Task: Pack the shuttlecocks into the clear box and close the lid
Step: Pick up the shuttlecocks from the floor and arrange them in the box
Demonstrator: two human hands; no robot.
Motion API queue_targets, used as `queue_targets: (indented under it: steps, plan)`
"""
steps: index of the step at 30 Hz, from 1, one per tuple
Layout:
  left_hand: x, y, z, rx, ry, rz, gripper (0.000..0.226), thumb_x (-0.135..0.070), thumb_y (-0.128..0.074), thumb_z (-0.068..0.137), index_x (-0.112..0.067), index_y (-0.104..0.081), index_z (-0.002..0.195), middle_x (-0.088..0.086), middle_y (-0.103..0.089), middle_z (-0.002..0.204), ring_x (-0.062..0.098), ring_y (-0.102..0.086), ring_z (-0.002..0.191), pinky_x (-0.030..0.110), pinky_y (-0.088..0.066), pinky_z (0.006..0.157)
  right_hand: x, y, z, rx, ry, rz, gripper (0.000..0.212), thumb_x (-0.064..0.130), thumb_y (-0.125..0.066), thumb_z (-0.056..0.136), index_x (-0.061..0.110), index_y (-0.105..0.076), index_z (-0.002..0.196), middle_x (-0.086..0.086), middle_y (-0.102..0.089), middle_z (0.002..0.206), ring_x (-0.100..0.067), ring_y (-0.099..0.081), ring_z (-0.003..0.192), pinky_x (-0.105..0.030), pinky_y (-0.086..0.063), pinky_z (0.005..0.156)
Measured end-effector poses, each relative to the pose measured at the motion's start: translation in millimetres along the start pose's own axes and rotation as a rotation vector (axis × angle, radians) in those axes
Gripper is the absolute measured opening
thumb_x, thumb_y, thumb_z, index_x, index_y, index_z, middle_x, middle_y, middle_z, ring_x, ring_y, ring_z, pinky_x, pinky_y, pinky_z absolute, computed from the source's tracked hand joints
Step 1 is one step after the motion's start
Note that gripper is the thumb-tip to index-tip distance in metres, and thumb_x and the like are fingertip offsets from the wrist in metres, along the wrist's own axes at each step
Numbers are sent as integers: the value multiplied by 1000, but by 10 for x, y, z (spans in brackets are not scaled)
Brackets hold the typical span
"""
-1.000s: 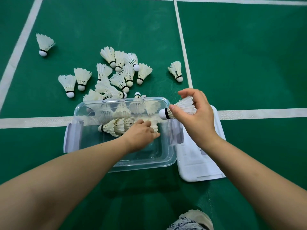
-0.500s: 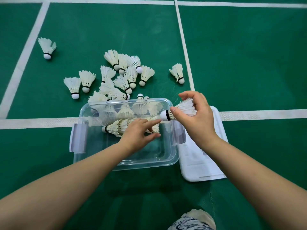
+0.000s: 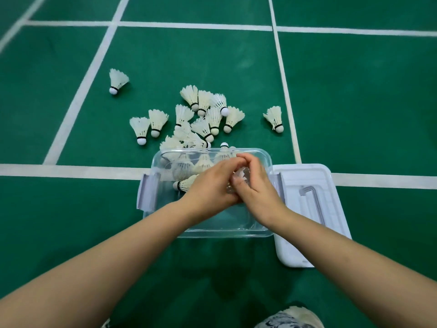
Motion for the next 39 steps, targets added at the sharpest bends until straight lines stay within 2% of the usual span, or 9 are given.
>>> queue_targets:
  steps: [4, 7, 11, 19, 24, 29, 34, 36, 39]
  plan:
    - [218, 22, -88, 149, 1, 22, 51, -36, -67, 71, -18, -56, 117, 6, -58, 113, 22, -55, 101, 30, -43, 82, -47, -108, 9, 104, -106, 82, 63, 36, -59, 79, 31, -29, 134, -1, -37, 135, -16, -44, 120, -35, -43, 101]
    - [584, 18, -172, 306, 105, 205, 48, -30, -73, 72, -20, -54, 115, 3, -53, 116, 22, -52, 106, 34, -43, 87, -84, -49, 44, 65, -74, -64, 53, 27, -60, 86, 28, -34, 133, 2, -39, 131, -12, -49, 112, -27, -40, 95]
    - [963, -18, -317, 561, 219, 420, 52, -32, -70, 76, -25, -47, 122, -1, -48, 125, 21, -51, 109, 31, -42, 86, -142, 94, 100, -61, -70, -99, 39, 21, -57, 88, 25, -43, 125, 6, -45, 118, -13, -53, 99, -29, -43, 89]
    - [1205, -248, -310, 702, 312, 421, 46, -17, -67, 75, -24, -49, 117, 5, -54, 118, 26, -61, 94, 41, -54, 79, -155, 129, 198, -97, -18, -183, 34, 15, -55, 88, 22, -49, 120, 7, -46, 110, -14, -55, 93, -22, -43, 76]
    - [1268, -323, -322, 702, 319, 467, 53, -13, -66, 78, -22, -47, 127, 2, -53, 128, 24, -52, 111, 33, -45, 87, -149, 182, 210, -133, -2, -183, 30, 12, -55, 86, 22, -52, 114, 10, -46, 108, -13, -57, 91, -26, -47, 77]
    - [1219, -269, -320, 689, 342, 421, 64, -19, -72, 74, -26, -43, 131, 3, -54, 126, 23, -53, 108, 31, -45, 84, -179, 196, 193, -117, -1, -196, 28, 11, -54, 86, 23, -53, 111, 11, -46, 108, -12, -56, 91, -18, -44, 73]
    - [992, -23, -212, 458, 301, 234, 57, -28, -74, 75, -26, -49, 126, 0, -51, 126, 17, -51, 112, 29, -42, 94, -128, 225, 210, -129, -5, -169, 25, 10, -53, 87, 25, -53, 108, 9, -46, 108, -7, -54, 89, -3, -40, 68]
    - [882, 102, -161, 349, 334, 68, 50, -25, -74, 76, -25, -53, 120, 0, -57, 118, 13, -54, 104, 27, -44, 91, -65, 230, 240, -126, 7, -173, 25, 10, -53, 87, 28, -52, 105, 9, -46, 107, -3, -53, 88, -4, -40, 69]
    - [694, 250, -49, 235, 325, -59, 39, -24, -72, 78, -25, -57, 114, -3, -62, 107, 10, -58, 95, 26, -48, 87, 77, 264, 375, -116, 45, -240, 26, 11, -53, 86, 24, -54, 108, 8, -47, 106, -9, -54, 89, -15, -42, 75]
Point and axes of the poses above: each hand's wrist, its own z-axis towards the middle knuckle, its own y-axis out of the back of the hand, x = y × z, the point moved 5 cm from there along z, towards the middle knuckle
